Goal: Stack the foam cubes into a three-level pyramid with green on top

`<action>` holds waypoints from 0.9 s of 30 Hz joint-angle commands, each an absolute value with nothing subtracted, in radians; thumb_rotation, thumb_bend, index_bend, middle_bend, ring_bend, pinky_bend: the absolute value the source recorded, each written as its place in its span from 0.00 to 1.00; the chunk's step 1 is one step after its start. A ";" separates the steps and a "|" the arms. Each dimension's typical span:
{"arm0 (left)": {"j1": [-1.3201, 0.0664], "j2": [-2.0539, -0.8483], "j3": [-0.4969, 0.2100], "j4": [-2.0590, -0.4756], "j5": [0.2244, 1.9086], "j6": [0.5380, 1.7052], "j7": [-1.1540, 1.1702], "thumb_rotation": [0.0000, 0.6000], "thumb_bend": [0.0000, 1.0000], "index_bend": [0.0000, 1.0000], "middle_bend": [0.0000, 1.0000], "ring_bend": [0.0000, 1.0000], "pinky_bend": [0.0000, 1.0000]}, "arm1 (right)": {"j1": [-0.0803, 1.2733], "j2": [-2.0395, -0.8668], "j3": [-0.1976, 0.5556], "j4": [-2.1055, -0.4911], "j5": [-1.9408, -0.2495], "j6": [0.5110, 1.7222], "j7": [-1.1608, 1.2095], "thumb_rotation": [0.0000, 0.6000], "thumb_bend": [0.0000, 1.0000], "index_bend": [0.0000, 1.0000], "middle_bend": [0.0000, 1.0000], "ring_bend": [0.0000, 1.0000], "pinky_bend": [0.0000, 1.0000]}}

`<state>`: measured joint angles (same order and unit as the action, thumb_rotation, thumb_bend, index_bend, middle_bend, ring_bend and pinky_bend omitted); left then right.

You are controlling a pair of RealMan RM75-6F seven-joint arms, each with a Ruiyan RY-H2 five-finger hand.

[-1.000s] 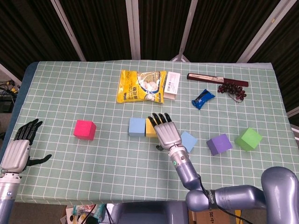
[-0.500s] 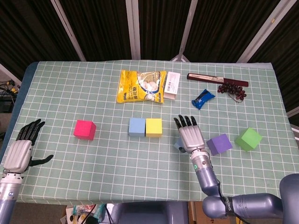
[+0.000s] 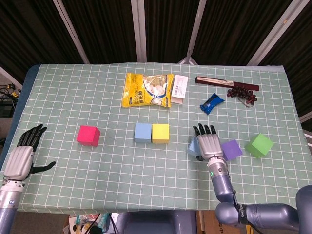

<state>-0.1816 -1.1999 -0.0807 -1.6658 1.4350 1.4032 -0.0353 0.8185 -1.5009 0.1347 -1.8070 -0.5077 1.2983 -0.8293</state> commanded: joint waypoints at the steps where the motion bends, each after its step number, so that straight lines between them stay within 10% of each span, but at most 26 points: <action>1: -0.181 -1.198 -0.082 -1.666 1.433 1.404 -0.039 1.00 0.08 0.00 0.00 0.00 0.00 | 0.819 -1.510 0.141 -1.786 -0.493 1.311 -0.846 1.00 0.18 0.00 0.00 0.00 0.00; 12: -0.180 -1.192 -0.081 -1.670 1.430 1.399 -0.047 1.00 0.08 0.00 0.00 0.00 0.00 | 0.807 -1.521 0.166 -1.746 -0.435 1.335 -0.877 1.00 0.18 0.00 0.22 0.08 0.00; 27: -0.182 -1.195 -0.082 -1.673 1.422 1.395 -0.039 1.00 0.08 0.00 0.00 0.00 0.00 | 0.782 -1.511 0.155 -1.721 -0.561 1.260 -0.789 1.00 0.18 0.00 0.28 0.13 0.00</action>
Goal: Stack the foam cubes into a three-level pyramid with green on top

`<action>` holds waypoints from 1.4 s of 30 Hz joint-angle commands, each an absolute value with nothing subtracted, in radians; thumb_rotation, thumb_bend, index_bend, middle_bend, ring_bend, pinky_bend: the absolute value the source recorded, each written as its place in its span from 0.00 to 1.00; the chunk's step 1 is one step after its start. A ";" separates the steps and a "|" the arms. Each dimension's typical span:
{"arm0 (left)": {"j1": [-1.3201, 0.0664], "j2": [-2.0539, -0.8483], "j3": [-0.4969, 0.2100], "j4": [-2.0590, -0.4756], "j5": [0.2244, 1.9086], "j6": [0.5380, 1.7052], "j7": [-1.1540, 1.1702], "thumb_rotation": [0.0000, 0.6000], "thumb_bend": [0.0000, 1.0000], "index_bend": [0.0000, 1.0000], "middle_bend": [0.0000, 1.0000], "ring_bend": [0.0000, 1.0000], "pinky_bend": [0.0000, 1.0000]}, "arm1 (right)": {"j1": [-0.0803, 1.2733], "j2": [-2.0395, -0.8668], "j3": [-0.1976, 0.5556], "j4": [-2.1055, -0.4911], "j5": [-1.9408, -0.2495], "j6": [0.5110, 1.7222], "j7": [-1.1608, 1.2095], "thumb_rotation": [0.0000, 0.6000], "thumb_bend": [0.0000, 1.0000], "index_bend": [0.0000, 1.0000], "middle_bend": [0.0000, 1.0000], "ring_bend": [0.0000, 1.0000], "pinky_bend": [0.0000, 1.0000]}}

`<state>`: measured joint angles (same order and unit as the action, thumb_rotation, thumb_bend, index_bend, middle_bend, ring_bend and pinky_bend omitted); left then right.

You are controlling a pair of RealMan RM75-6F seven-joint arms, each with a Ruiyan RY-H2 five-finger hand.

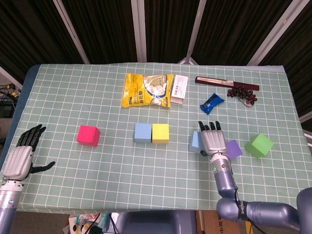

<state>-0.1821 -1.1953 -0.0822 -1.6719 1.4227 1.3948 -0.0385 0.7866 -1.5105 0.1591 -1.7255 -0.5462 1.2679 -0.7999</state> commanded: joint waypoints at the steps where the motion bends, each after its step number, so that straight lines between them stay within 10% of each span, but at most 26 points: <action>1: -0.182 -1.195 -0.082 -1.673 1.422 1.395 -0.039 1.00 0.08 0.00 0.00 0.00 0.00 | 0.781 -1.512 0.153 -1.719 -0.566 1.259 -0.788 1.00 0.18 0.00 0.29 0.14 0.00; 13: -0.183 -1.195 -0.082 -1.676 1.421 1.392 -0.038 1.00 0.08 0.00 0.00 0.00 0.00 | 0.769 -1.512 0.149 -1.700 -0.588 1.253 -0.788 1.00 0.22 0.00 0.44 0.31 0.00; 42: -0.184 -1.201 -0.092 -1.675 1.395 1.387 -0.024 1.00 0.08 0.00 0.00 0.00 0.00 | 0.893 -1.528 0.169 -1.517 -0.702 1.012 -0.795 1.00 0.23 0.00 0.44 0.31 0.00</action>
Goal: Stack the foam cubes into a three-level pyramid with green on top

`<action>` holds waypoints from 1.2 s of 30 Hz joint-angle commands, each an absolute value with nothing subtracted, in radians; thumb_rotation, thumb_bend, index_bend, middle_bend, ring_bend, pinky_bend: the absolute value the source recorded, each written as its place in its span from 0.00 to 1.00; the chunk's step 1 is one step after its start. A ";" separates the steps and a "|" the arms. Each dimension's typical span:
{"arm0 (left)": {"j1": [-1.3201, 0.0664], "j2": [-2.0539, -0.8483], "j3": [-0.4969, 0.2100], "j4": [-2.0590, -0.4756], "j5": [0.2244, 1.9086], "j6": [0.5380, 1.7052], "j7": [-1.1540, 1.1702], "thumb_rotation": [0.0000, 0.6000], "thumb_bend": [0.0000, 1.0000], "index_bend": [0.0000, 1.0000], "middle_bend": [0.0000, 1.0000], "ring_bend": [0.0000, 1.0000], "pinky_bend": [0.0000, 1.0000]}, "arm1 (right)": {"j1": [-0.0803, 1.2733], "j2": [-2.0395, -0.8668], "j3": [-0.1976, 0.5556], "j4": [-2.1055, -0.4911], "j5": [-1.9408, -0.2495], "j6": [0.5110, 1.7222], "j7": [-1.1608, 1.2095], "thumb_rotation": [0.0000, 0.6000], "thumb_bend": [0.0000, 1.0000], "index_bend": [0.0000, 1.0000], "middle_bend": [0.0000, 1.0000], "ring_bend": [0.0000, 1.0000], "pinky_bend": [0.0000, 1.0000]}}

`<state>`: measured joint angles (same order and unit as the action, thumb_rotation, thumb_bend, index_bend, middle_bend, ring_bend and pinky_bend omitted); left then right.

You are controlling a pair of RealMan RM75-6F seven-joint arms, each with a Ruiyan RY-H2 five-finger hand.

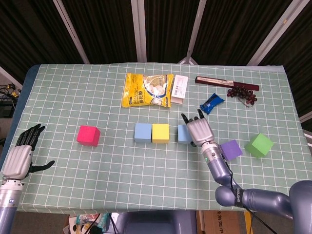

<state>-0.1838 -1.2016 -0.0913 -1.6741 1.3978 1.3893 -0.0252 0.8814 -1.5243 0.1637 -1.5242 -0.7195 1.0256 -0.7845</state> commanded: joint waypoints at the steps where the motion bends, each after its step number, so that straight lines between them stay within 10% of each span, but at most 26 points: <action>1: -0.184 -1.201 -0.092 -1.675 1.394 1.386 -0.024 1.00 0.08 0.00 0.00 0.00 0.00 | 0.897 -1.528 0.170 -1.515 -0.696 1.008 -0.799 1.00 0.23 0.00 0.44 0.31 0.00; 36: -0.185 -1.196 -0.094 -1.679 1.388 1.380 -0.035 1.00 0.08 0.00 0.00 0.00 0.00 | 0.989 -1.555 0.159 -1.527 -0.544 1.027 -0.885 1.00 0.23 0.00 0.44 0.31 0.00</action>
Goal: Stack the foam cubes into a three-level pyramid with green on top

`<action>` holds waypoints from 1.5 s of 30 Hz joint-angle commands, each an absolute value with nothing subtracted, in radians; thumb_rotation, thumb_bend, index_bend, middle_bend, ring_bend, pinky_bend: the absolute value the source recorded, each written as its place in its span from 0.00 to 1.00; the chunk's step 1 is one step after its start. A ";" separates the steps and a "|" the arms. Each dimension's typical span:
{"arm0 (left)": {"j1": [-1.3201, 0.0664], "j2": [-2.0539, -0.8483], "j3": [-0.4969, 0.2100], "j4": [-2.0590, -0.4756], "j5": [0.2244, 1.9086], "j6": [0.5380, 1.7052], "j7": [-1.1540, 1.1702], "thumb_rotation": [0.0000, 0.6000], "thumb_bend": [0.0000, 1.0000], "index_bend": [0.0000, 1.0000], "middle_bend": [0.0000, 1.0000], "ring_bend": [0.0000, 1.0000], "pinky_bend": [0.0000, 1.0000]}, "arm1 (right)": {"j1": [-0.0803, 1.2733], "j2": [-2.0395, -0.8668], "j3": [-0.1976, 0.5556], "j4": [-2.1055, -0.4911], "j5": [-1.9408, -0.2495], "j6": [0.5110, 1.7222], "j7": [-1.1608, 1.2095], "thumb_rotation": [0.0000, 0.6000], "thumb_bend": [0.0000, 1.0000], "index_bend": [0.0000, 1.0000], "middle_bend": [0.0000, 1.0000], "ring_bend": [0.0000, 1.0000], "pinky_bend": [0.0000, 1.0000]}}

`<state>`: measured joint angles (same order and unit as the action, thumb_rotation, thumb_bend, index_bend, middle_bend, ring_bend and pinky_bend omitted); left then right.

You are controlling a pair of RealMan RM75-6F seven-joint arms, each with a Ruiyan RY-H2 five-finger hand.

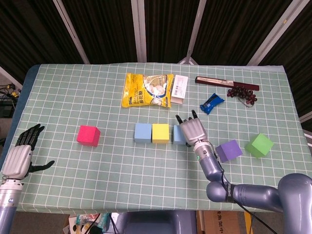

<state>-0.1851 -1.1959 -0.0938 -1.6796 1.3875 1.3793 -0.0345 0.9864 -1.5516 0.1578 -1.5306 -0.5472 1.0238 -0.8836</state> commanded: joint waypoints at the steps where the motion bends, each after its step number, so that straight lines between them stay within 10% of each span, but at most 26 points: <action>1: -0.185 -1.196 -0.094 -1.679 1.388 1.380 -0.035 1.00 0.08 0.00 0.00 0.00 0.00 | 0.990 -1.557 0.159 -1.525 -0.542 1.028 -0.886 1.00 0.23 0.00 0.44 0.31 0.00; 45: -0.185 -1.189 -0.093 -1.681 1.388 1.376 -0.048 1.00 0.08 0.00 0.00 0.00 0.00 | 1.026 -1.599 0.165 -1.503 -0.495 1.057 -0.910 1.00 0.23 0.00 0.44 0.31 0.00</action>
